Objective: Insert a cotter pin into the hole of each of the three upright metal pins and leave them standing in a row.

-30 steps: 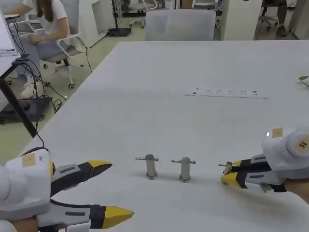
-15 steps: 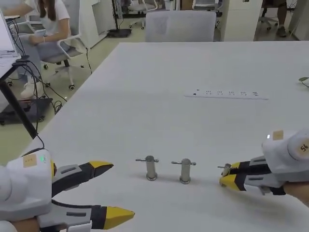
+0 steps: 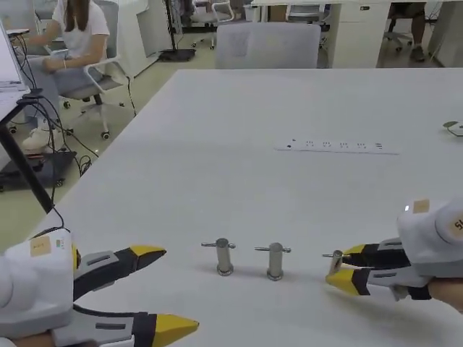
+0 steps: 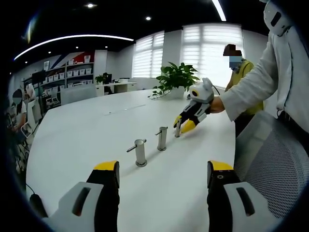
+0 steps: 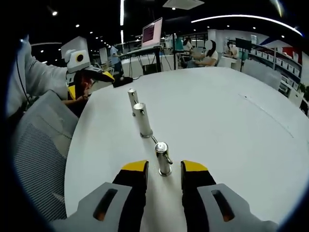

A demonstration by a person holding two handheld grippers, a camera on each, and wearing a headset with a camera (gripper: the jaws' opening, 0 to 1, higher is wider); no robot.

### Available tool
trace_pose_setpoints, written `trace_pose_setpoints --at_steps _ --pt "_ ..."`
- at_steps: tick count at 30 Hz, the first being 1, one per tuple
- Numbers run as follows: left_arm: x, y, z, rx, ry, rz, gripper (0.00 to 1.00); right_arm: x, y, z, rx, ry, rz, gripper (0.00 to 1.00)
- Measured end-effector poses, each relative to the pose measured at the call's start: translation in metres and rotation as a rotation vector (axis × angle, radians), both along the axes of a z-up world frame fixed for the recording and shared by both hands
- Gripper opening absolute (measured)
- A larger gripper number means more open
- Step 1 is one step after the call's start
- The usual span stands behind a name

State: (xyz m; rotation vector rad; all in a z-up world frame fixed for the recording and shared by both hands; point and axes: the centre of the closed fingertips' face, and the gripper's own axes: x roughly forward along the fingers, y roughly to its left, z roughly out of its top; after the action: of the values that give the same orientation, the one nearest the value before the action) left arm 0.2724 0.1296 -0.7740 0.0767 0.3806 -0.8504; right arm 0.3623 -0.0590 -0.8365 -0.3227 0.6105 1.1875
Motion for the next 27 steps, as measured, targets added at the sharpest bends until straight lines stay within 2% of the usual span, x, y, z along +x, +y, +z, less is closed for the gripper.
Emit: trace_pose_setpoints --at_steps 3,6,9,16,22,27 --pt "0.001 0.0 0.001 0.0 -0.006 0.003 0.74 -0.002 -0.003 0.004 0.007 -0.003 -0.016 0.32" --pt "0.002 0.0 0.002 0.001 -0.01 0.007 0.74 -0.002 -0.008 0.005 0.023 0.033 -0.069 0.41" --pt "0.002 -0.002 0.003 0.001 -0.014 0.008 0.74 -0.005 -0.013 0.011 0.03 0.03 -0.095 0.47" --pt "0.002 -0.005 0.009 -0.01 -0.025 0.011 0.74 -0.018 -0.018 0.02 0.066 0.063 -0.152 0.65" --pt "-0.001 -0.004 0.012 0.002 -0.035 0.008 0.74 -0.037 -0.023 0.027 0.048 0.063 -0.155 0.71" --pt "-0.002 0.001 0.012 0.01 -0.045 0.018 0.74 -0.052 -0.024 0.037 0.051 0.074 -0.179 0.73"
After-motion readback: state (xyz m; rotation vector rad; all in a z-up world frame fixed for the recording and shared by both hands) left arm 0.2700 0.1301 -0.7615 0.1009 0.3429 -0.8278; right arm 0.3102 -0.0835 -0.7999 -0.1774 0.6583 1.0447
